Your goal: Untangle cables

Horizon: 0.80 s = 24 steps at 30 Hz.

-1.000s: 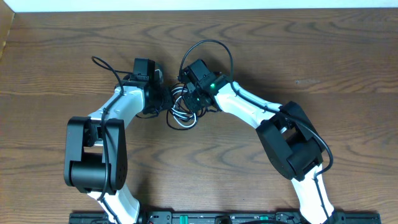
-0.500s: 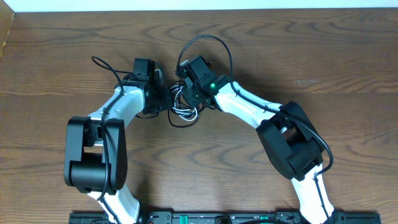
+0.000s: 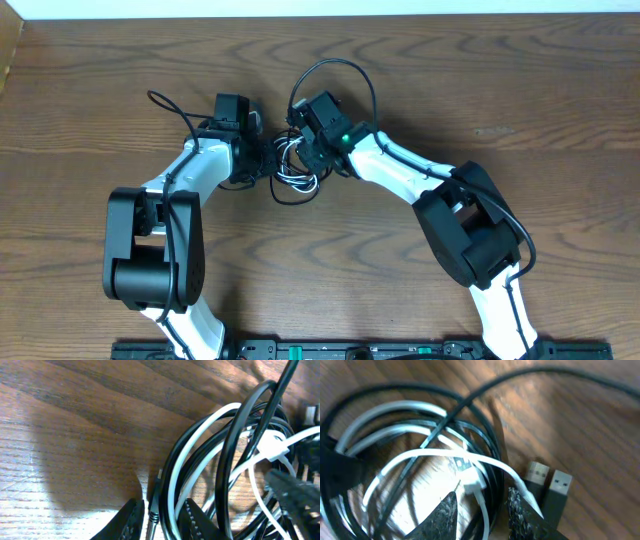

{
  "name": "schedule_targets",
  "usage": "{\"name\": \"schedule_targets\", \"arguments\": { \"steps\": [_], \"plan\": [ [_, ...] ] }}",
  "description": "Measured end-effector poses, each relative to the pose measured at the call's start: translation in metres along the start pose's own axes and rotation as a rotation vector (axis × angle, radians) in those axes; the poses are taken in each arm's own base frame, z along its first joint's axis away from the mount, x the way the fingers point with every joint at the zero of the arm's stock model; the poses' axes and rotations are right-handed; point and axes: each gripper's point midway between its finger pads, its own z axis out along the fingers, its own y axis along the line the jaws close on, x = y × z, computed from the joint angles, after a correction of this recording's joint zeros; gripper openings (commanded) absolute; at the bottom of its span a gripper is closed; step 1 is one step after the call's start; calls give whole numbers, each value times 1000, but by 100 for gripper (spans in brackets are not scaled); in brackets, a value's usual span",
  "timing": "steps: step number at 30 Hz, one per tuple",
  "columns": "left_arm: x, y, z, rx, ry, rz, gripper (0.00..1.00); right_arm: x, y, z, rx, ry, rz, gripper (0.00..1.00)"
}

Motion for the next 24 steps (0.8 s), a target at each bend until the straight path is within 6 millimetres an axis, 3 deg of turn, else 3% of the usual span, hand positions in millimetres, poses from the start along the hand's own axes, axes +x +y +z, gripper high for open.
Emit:
{"name": "schedule_targets", "arguments": {
  "steps": [2,6,8,13,20,24],
  "plan": [
    [0,0,0,0,0,0,28,5,0,2,0,11,0,26],
    [0,0,0,0,0,0,28,6,-1,3,4,7,-9,6],
    [0,0,0,0,0,0,28,3,-1,3,7,-4,-11,2],
    [0,0,0,0,0,0,28,4,2,1,-12,0,-11,1],
    [0,0,0,1,1,0,28,15,5,-18,-40,68,0,1],
    [1,-1,0,3,3,1,38,19,4,-20,-41,84,6,1]
  ]
}}
